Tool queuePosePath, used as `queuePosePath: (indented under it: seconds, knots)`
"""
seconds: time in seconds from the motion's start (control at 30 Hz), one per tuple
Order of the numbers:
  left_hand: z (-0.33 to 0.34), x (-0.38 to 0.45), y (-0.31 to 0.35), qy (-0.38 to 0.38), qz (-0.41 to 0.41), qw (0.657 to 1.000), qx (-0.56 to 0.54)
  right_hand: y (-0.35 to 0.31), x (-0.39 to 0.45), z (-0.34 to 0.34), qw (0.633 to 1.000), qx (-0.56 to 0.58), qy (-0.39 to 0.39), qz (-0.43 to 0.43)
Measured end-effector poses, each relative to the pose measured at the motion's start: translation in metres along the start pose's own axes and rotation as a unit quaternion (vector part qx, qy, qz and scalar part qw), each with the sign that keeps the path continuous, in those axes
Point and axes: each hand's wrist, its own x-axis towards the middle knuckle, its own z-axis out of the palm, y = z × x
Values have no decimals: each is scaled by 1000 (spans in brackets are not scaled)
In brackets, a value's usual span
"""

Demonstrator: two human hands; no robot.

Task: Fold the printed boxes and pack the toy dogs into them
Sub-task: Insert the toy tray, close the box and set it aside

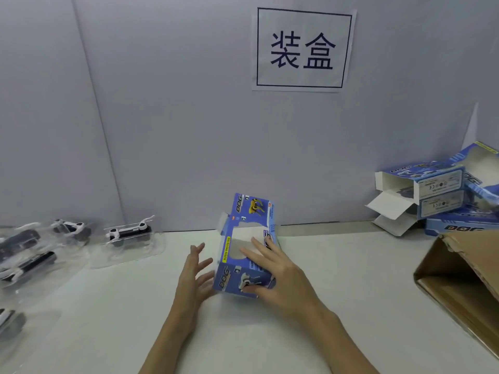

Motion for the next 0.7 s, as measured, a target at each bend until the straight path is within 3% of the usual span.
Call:
queuePosePath:
  seconds: [0.07,0.13,0.23,0.33,0.43,0.5,0.7]
  knots:
    - [-1,2,0,-16,-18,999,-32,-10,-6,-5,998,17,-39,-51]
    - [2,2,3,-22,-8,999,-49,-19,-11,-6,996,32,-28,-81]
    - [5,5,20,-32,14,999,-29,-30,-9,-4,983,146,100,-52]
    - [11,2,42,-98,45,994,-28,-28,-3,-5,932,290,213,50]
    - [27,-14,47,-132,83,987,-39,-24,-3,-4,894,402,177,93]
    - [37,-34,38,-151,60,984,-77,-28,-4,-4,876,445,155,105]
    - [30,-44,29,-161,6,982,-96,-37,-5,-7,870,455,155,111]
